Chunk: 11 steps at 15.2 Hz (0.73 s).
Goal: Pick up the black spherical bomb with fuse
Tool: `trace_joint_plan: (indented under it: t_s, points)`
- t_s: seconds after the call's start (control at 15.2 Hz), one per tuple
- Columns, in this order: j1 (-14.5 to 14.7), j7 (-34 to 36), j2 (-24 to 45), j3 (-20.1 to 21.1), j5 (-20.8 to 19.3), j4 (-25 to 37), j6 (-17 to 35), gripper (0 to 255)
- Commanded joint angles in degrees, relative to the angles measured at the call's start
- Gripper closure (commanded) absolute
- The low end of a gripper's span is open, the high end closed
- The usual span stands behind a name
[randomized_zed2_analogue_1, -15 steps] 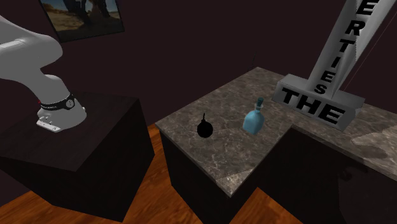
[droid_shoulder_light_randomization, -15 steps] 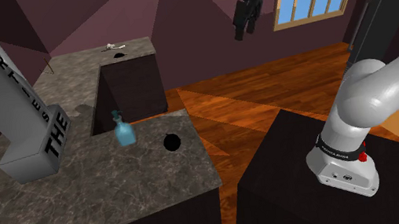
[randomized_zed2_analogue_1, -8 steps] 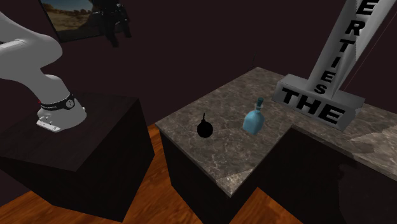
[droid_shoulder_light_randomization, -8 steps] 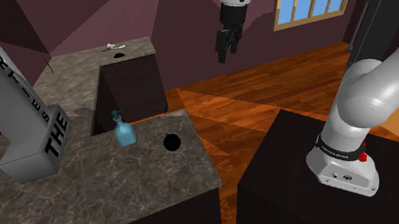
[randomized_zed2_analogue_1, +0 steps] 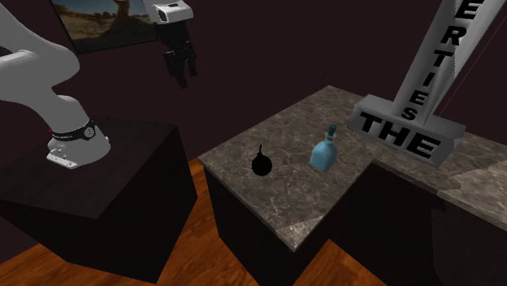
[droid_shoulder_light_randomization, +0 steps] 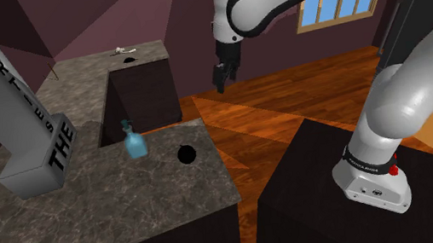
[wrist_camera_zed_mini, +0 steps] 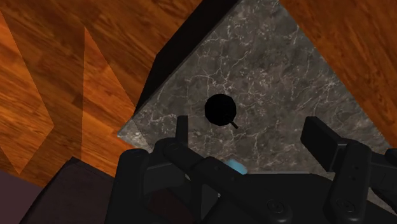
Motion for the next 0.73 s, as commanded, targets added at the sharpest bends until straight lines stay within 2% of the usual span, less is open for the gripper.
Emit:
trace_joint_plan:
  t_s: [0.0, 0.33, 0.66]
  points:
    - [-0.01, 1.12, 3.38, 1.16, -1.02, -0.21, 3.67, 0]
    - [-0.51, 4.97, 14.12, 3.62, -5.71, 2.51, 11.33, 0]
    - [-0.31, 10.47, 25.55, 4.69, -13.0, 7.29, 17.06, 0]
